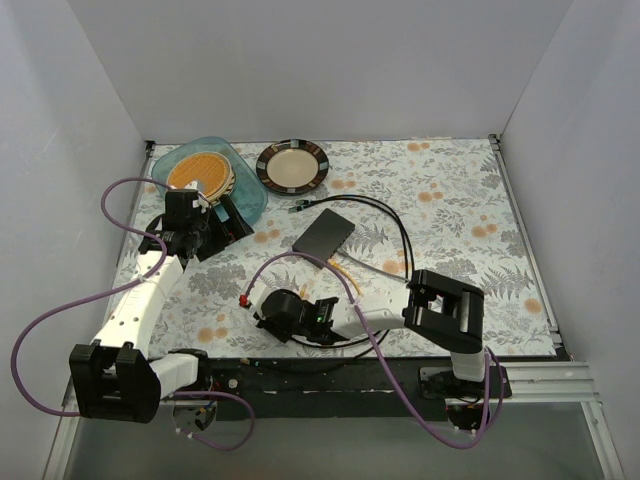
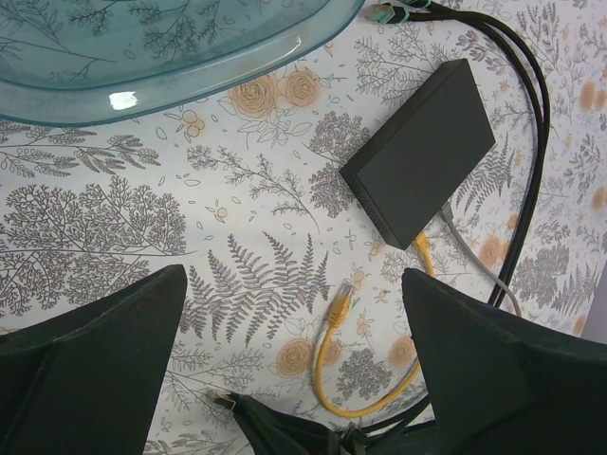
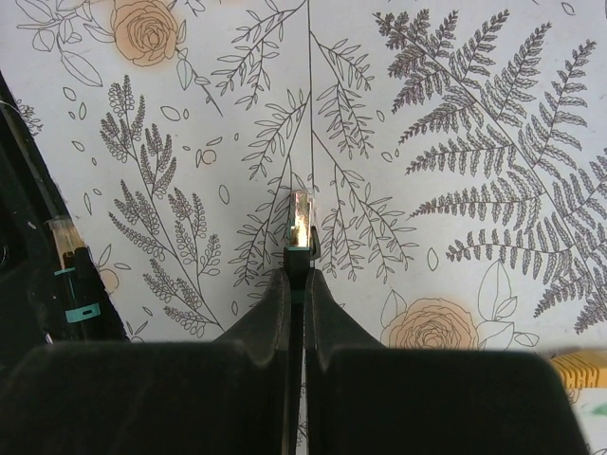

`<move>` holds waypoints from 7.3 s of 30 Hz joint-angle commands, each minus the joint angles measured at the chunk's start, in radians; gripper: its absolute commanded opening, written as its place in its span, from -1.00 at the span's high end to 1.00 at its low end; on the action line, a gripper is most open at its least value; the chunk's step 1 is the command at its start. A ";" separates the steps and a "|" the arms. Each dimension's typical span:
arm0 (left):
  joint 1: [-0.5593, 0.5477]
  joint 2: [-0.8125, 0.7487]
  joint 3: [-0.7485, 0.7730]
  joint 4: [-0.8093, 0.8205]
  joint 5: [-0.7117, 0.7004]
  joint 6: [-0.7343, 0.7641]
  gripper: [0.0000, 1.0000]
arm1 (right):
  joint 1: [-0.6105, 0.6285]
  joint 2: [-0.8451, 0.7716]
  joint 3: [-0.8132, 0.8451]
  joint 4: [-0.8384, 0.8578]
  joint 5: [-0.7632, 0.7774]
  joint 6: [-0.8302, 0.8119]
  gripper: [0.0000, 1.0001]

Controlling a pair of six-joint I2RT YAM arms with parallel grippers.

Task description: Insert the plug into the switch port

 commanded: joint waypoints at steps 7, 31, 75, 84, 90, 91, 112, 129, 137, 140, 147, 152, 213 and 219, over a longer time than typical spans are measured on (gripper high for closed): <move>0.006 -0.044 0.028 0.043 0.253 0.055 -0.96 | -0.001 -0.187 -0.084 -0.082 0.259 -0.073 0.97; -0.462 0.125 0.048 0.399 0.430 -0.206 -0.61 | -0.010 -0.844 -0.406 -0.062 0.736 -0.254 0.97; -0.574 0.215 0.051 0.445 0.259 -0.166 1.00 | -0.019 -0.778 -0.293 -0.182 0.669 -0.144 0.01; -0.489 0.027 -0.037 0.432 0.103 0.027 1.00 | -0.278 -0.968 -0.340 -0.199 0.176 -0.093 -0.61; -0.477 -0.079 -0.073 0.475 0.157 0.127 1.00 | -0.453 -0.993 -0.366 -0.081 -0.327 -0.078 -0.71; -0.477 -0.099 -0.084 0.490 0.187 0.135 1.00 | -0.461 -0.984 -0.360 -0.069 -0.371 -0.072 -0.71; -0.477 -0.205 -0.149 0.684 0.522 0.139 1.00 | -0.660 -0.906 -0.426 0.328 -0.853 0.230 -0.18; -0.477 -0.194 -0.149 0.685 0.536 0.124 1.00 | -0.667 -0.814 -0.404 0.424 -0.914 0.306 0.17; -0.479 -0.190 -0.153 0.692 0.548 0.112 1.00 | -0.664 -0.798 -0.404 0.456 -0.910 0.327 0.29; -0.479 -0.191 -0.158 0.692 0.551 0.112 1.00 | -0.665 -0.797 -0.398 0.459 -0.902 0.332 0.29; -0.479 -0.196 -0.162 0.690 0.551 0.113 1.00 | -0.665 -0.783 -0.391 0.459 -0.906 0.338 0.59; -0.479 -0.194 -0.164 0.685 0.554 0.116 1.00 | -0.665 -0.784 -0.389 0.454 -0.902 0.336 0.97; -0.301 0.840 0.345 0.590 0.224 0.204 -0.77 | -0.708 -0.255 -0.041 -0.317 -0.121 -0.335 0.97; -0.298 0.858 0.361 0.589 0.249 0.196 -0.71 | -0.710 -0.218 -0.018 -0.331 -0.132 -0.329 0.97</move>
